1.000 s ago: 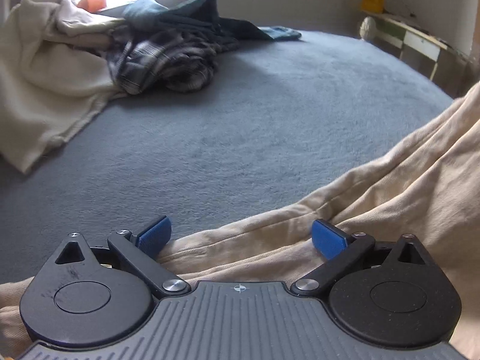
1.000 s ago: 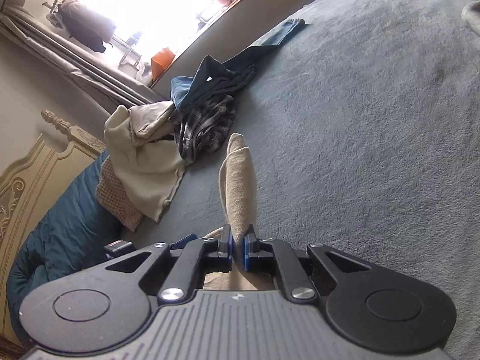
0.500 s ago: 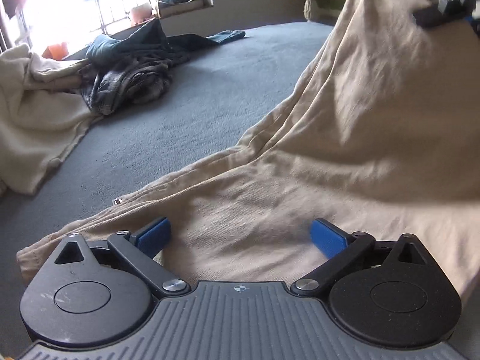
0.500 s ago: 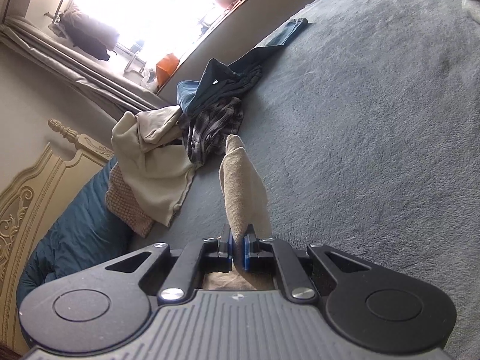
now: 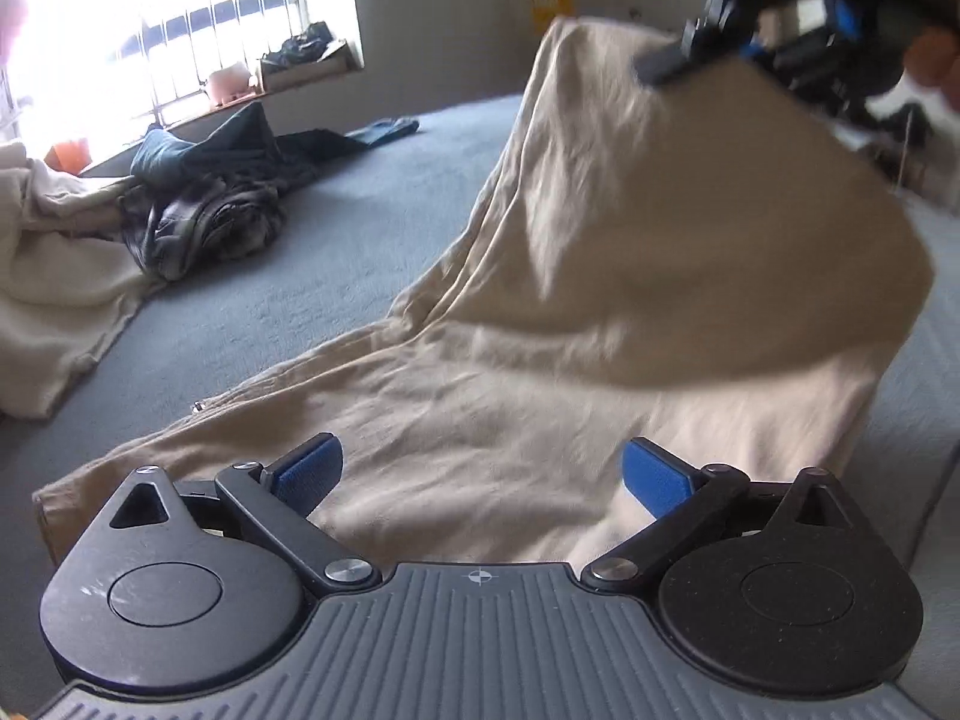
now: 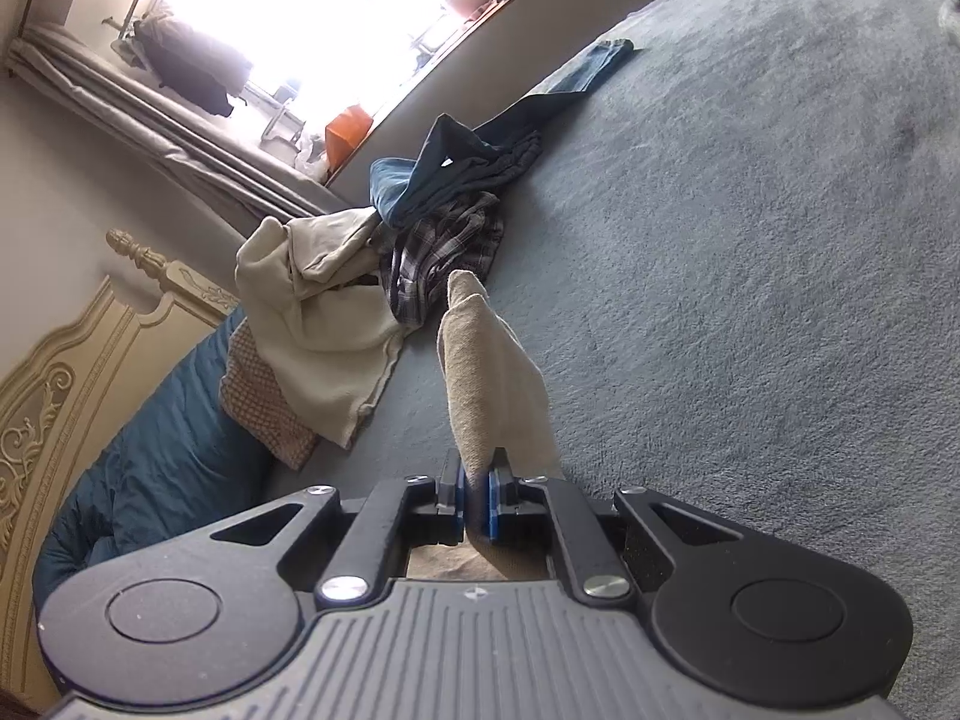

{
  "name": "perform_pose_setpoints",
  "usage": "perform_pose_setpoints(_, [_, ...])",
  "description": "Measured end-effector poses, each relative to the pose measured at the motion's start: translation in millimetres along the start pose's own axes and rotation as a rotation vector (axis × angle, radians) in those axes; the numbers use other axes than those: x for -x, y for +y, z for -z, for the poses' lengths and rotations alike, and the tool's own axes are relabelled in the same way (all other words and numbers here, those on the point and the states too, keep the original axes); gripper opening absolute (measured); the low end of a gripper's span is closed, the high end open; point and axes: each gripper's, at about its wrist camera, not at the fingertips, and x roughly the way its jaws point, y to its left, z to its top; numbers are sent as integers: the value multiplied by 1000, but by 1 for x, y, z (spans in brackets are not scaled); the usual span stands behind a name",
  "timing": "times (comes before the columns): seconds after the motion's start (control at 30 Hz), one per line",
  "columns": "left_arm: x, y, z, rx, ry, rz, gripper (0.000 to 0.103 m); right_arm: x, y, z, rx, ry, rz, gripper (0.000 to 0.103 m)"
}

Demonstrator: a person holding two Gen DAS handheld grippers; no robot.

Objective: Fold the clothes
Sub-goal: 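Carry the held beige trousers over onto themselves with the right gripper, then open the right gripper to release the folded trousers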

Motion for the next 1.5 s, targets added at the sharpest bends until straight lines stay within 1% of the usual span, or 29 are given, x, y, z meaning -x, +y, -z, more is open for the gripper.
perform_pose_setpoints(0.03, [-1, -2, 2, -3, 14, 26, 101, -1, 2, 0, -1, 3, -2, 7])
perform_pose_setpoints(0.1, [-8, -13, 12, -54, 58, 23, 101, -4, 8, 0, 1, 15, -8, 7])
perform_pose_setpoints(0.17, [-5, -22, 20, -80, 39, 5, 101, -8, 17, 1, 12, 29, -15, 7])
perform_pose_setpoints(0.2, [-2, -20, 21, -68, 33, 13, 101, -11, 22, 1, 21, 41, -20, 7])
perform_pose_setpoints(0.27, [6, -13, 20, -20, 24, 27, 101, -16, 34, 2, 43, 64, -29, 7])
perform_pose_setpoints(0.4, [31, 8, 21, 57, -20, 15, 101, -30, 59, 3, 94, 124, -12, 7])
perform_pose_setpoints(0.53, [57, 37, 29, 188, -44, 14, 101, -50, 83, 5, 116, 191, 1, 8])
perform_pose_setpoints(0.6, [68, 50, 35, 246, -49, 1, 101, -64, 95, 7, 110, 235, 5, 8])
perform_pose_setpoints(0.7, [83, 69, 46, 323, -49, -26, 101, -92, 113, 17, 128, 280, 30, 8])
perform_pose_setpoints(0.8, [91, 84, 56, 402, -36, -35, 101, -122, 131, 31, 151, 322, 59, 8])
perform_pose_setpoints(0.93, [97, 94, 66, 459, -19, -54, 101, -162, 156, 48, 182, 378, 98, 9])
perform_pose_setpoints(1.0, [99, 99, 69, 503, -11, -47, 101, -181, 163, 59, 206, 394, 130, 12])
perform_pose_setpoints(1.03, [99, 103, 70, 531, -11, -38, 101, -190, 166, 65, 216, 396, 148, 15])
perform_pose_setpoints(1.1, [100, 110, 73, 591, -14, -19, 101, -204, 168, 71, 186, 408, 159, 18])
perform_pose_setpoints(1.13, [100, 114, 75, 619, -16, -10, 101, -207, 171, 74, 164, 404, 143, 20])
perform_pose_setpoints(1.2, [101, 121, 79, 666, -21, 7, 101, -208, 183, 76, 166, 399, 71, 24])
perform_pose_setpoints(1.27, [103, 126, 82, 698, -28, 20, 101, -203, 196, 75, 189, 402, 4, 33])
perform_pose_setpoints(1.33, [104, 134, 86, 744, -34, 42, 101, -189, 207, 68, 217, 382, -64, 40])
perform_pose_setpoints(1.4, [104, 143, 89, 805, -45, 61, 101, -166, 210, 57, 243, 348, -119, 41])
perform_pose_setpoints(1.43, [104, 148, 90, 833, -52, 67, 101, -154, 211, 51, 258, 329, -143, 43])
perform_pose_setpoints(1.5, [103, 156, 92, 878, -62, 71, 101, -126, 208, 40, 317, 271, -158, 47])
